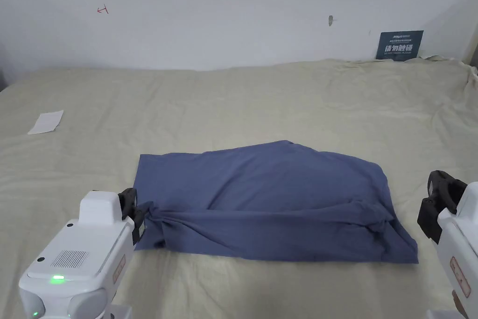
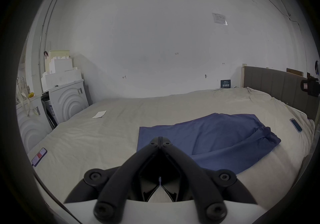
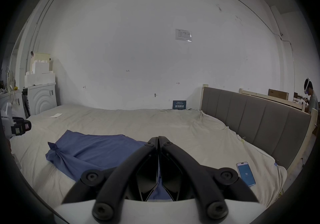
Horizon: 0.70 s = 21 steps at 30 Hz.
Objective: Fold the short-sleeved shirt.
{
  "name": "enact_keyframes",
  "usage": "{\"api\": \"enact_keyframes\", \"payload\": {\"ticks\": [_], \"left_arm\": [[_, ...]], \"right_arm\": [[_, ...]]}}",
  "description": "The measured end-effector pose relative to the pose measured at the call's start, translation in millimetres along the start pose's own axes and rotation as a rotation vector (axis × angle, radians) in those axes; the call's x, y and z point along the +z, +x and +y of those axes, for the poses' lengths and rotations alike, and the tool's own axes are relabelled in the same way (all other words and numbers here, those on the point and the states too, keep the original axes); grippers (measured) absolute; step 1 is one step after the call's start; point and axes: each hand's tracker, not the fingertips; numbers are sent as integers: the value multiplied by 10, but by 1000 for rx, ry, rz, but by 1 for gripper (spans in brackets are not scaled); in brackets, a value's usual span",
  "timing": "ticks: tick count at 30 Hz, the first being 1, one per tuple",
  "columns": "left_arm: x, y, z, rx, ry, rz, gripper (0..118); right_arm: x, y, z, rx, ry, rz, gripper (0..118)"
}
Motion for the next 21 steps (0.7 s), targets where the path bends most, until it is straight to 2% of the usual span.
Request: {"api": "enact_keyframes", "payload": {"ticks": [10,21], "left_arm": [[-249,-136,98,3,-147,-36,0],[-1260,-464,83,139,-534,-66,0]], "right_arm": [[-104,21,-19,-8,-23,2,0],[-322,-23,-93,-11,-69,11,0]]}}
